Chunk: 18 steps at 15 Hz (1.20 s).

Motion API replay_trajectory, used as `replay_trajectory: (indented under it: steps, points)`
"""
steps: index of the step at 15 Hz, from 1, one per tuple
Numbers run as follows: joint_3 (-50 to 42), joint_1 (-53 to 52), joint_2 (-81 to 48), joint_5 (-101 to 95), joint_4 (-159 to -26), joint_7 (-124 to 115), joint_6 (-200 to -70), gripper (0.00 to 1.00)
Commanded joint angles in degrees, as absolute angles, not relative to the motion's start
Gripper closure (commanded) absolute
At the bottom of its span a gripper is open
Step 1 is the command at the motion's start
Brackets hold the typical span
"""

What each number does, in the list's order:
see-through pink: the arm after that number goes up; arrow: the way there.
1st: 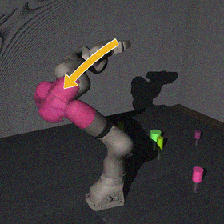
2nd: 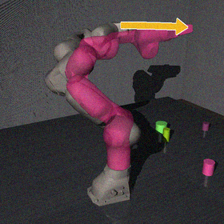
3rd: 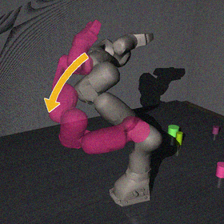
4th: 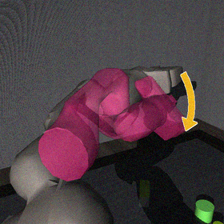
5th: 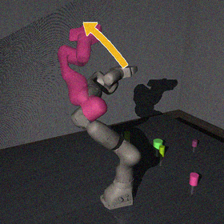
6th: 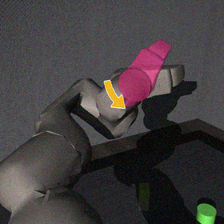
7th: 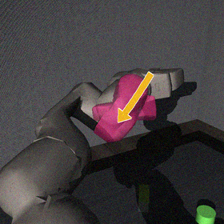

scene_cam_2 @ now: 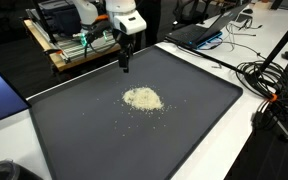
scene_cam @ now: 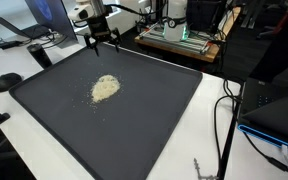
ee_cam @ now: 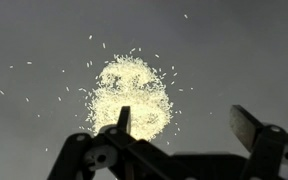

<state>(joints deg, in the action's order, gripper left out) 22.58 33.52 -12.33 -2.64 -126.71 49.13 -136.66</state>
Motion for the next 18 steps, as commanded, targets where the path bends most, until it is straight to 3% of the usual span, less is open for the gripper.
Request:
replay_trajectory:
  steps: [1,12,18]
  points:
    - [12.1,21.1,-9.7,0.4,-124.4,44.2,-129.6,0.0]
    - [3.2,4.3,-7.2,-2.2,-121.4,13.5,-121.1,0.0]
    - [2.6,4.3,-9.7,-0.6,-120.5,18.3,-122.7,0.0]
